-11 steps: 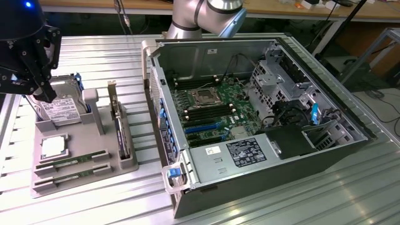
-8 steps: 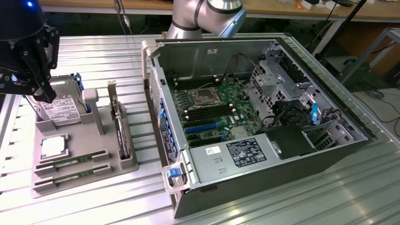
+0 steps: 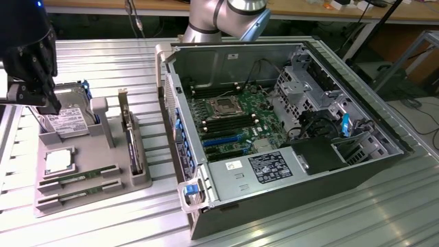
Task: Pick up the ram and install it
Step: 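Pick up the ram and move it above insertion slot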
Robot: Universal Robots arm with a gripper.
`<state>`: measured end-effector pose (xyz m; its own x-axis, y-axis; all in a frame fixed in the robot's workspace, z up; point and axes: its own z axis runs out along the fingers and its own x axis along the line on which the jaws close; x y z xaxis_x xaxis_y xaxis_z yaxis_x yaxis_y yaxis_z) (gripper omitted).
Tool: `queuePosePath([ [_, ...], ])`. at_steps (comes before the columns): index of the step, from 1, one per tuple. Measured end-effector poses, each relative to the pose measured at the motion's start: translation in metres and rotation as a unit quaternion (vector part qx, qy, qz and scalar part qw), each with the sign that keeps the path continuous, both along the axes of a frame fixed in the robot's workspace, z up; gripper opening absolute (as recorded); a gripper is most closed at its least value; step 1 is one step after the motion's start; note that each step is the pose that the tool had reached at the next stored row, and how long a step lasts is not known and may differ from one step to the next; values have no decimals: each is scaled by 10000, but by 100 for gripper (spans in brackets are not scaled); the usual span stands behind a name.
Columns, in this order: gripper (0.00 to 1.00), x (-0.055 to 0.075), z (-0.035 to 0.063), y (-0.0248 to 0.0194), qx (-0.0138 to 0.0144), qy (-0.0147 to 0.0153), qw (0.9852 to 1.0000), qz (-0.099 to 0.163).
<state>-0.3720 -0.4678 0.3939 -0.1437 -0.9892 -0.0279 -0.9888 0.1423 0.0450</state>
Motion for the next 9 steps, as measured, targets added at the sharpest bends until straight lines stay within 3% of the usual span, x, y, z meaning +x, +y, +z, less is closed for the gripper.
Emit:
queuePosePath([
  [4,11,0,-37,0,0,-1,9990,447],
  [9,11,0,-55,-1,1,-2,9982,601],
])
